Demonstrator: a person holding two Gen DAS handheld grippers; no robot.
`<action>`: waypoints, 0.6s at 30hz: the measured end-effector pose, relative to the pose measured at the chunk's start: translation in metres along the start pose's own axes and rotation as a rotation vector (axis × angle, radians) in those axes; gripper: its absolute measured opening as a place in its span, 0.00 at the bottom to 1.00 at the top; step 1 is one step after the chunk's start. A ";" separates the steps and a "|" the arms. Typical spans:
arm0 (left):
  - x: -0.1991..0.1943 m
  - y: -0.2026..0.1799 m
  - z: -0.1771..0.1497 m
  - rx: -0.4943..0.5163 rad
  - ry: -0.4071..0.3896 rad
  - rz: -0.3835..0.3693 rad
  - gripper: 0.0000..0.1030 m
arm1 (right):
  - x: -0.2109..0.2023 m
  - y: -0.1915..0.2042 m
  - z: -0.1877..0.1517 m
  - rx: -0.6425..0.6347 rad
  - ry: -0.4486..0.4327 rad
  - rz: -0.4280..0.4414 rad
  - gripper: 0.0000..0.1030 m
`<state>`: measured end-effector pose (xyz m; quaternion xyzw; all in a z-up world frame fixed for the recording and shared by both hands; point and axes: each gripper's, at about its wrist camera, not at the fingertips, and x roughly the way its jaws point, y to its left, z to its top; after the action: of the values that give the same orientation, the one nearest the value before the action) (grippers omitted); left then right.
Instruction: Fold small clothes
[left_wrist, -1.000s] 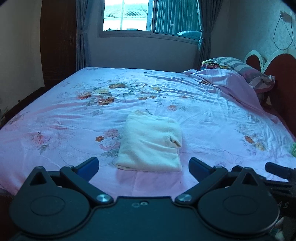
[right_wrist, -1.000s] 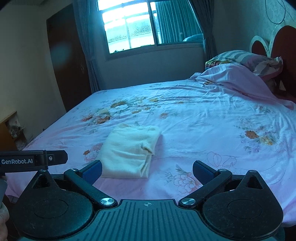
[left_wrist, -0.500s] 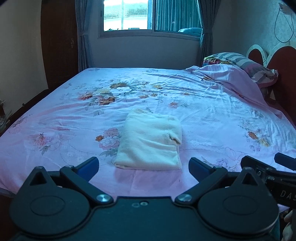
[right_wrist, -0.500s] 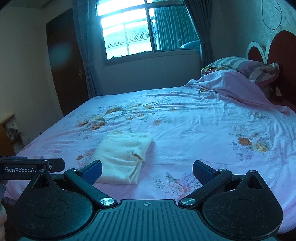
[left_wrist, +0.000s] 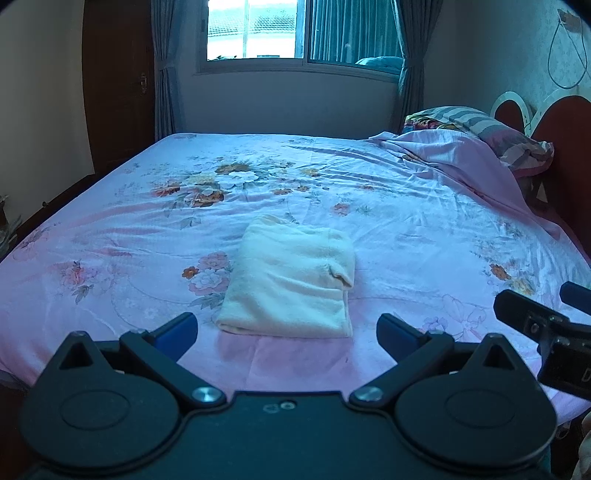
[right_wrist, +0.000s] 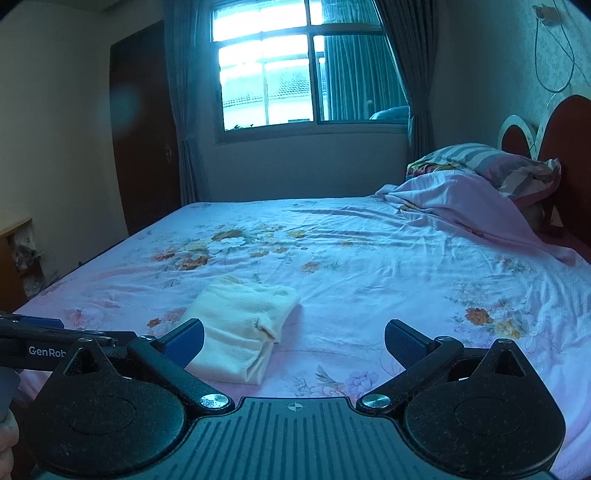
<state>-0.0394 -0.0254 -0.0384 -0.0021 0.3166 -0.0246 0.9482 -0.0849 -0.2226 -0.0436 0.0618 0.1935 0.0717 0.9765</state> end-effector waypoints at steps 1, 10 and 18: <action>0.000 -0.001 0.000 0.002 -0.001 0.000 0.99 | 0.000 -0.001 0.001 0.004 0.001 0.003 1.00; 0.002 0.001 -0.001 0.007 -0.006 -0.015 0.99 | 0.005 0.000 -0.003 0.002 0.025 0.005 1.00; 0.003 0.004 0.000 0.004 -0.006 -0.003 0.99 | 0.008 0.000 -0.006 0.005 0.038 0.016 1.00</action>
<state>-0.0372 -0.0212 -0.0406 -0.0006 0.3138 -0.0269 0.9491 -0.0805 -0.2204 -0.0523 0.0644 0.2120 0.0803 0.9718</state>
